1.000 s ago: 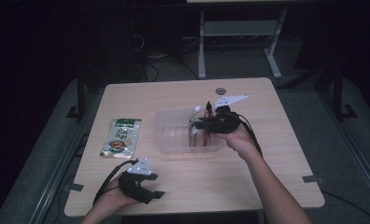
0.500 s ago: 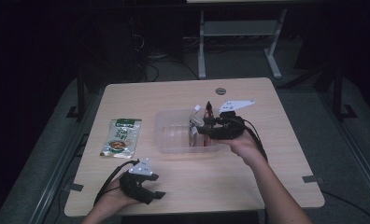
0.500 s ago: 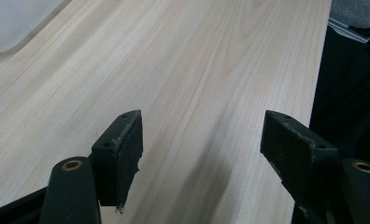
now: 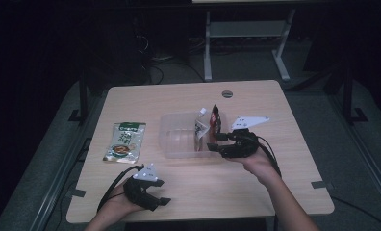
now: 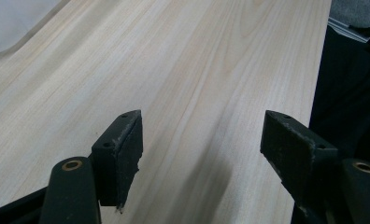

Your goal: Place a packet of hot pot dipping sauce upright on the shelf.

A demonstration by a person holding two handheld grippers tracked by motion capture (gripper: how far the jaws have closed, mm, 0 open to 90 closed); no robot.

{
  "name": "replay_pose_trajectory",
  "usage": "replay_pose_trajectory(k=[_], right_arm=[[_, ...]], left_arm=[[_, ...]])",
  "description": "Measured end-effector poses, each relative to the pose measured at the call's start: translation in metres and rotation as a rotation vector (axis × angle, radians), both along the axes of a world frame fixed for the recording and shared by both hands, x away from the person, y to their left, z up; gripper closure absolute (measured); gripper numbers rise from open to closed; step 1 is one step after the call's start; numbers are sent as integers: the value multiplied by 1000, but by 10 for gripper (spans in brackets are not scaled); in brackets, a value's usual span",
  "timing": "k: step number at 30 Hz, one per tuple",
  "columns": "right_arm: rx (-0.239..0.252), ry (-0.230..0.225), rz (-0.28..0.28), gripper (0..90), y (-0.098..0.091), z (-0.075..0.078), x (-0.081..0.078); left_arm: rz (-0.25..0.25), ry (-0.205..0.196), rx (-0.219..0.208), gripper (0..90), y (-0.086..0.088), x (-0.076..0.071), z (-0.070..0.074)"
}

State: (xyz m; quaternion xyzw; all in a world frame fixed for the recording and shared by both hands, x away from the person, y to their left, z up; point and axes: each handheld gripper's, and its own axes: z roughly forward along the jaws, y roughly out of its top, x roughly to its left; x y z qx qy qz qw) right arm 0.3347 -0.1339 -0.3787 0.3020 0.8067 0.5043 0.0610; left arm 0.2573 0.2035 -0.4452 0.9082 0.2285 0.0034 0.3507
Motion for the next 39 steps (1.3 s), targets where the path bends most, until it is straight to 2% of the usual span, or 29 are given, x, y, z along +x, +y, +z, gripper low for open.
replay_pose_trajectory(k=[10,18,29,32,39], right_arm=[[-22,15,3,438,-12,-14,-23],[-63,11,8,389,-22,-30,-43],[-97,48,5,348,-39,-53,-66],[-131,56,4,338,-43,-58,-70],[-155,36,9,324,-38,-60,-69]], left_arm=[[-3,-8,-5,295,1,0,0],[-4,-7,-4,295,0,0,0],[10,-12,-6,295,3,1,1],[9,-19,4,295,6,1,2],[36,-38,23,299,16,5,5]])
